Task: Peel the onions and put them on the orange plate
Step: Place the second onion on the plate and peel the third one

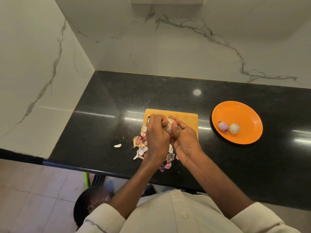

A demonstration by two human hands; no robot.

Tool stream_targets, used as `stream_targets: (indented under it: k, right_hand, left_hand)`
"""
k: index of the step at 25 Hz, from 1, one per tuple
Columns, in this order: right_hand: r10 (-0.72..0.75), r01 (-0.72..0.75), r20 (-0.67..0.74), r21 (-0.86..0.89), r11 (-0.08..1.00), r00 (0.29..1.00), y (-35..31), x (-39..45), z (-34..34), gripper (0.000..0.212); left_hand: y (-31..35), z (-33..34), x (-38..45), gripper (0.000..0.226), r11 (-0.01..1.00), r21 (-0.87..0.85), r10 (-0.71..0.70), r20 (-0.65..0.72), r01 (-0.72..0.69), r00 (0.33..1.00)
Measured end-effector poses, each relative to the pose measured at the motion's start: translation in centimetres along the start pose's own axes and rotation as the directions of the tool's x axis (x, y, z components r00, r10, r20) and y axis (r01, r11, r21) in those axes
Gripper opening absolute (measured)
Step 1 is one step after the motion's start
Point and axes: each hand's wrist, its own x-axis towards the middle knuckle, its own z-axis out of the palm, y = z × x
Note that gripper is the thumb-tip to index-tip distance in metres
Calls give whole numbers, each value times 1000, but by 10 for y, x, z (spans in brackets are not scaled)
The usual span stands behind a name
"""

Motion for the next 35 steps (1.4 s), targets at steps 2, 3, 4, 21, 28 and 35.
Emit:
stream_targets:
  k: [2,3,4,21,28,35]
  right_hand:
    - [-69,67,-31,-63,996,997,-2,0,2,27]
    - [-74,69,-74,-75,995,995,-4,0,2,27]
    - [-60,53,-123,-60,997,991,-7,0,2,27]
    - [-89,69,-142,-138,988,986,-23,9,-9,24]
    - [-154,124,-116,-232,965,981,-26,6,-12,18]
    - [-221,183,-55,-393,901,974,-27,3,-13,17]
  left_hand:
    - [13,1,1,26,999,-30,-28,7,28,1000]
    - [17,1,-1,25,998,20,53,33,-54,998]
    - [16,0,-6,23,983,81,158,83,-165,984]
    - [-5,-9,7,9,942,-275,-154,163,194,975]
    - [-6,-17,8,15,979,-111,188,179,-170,966]
    - [-8,-24,14,15,953,-27,301,198,-302,933]
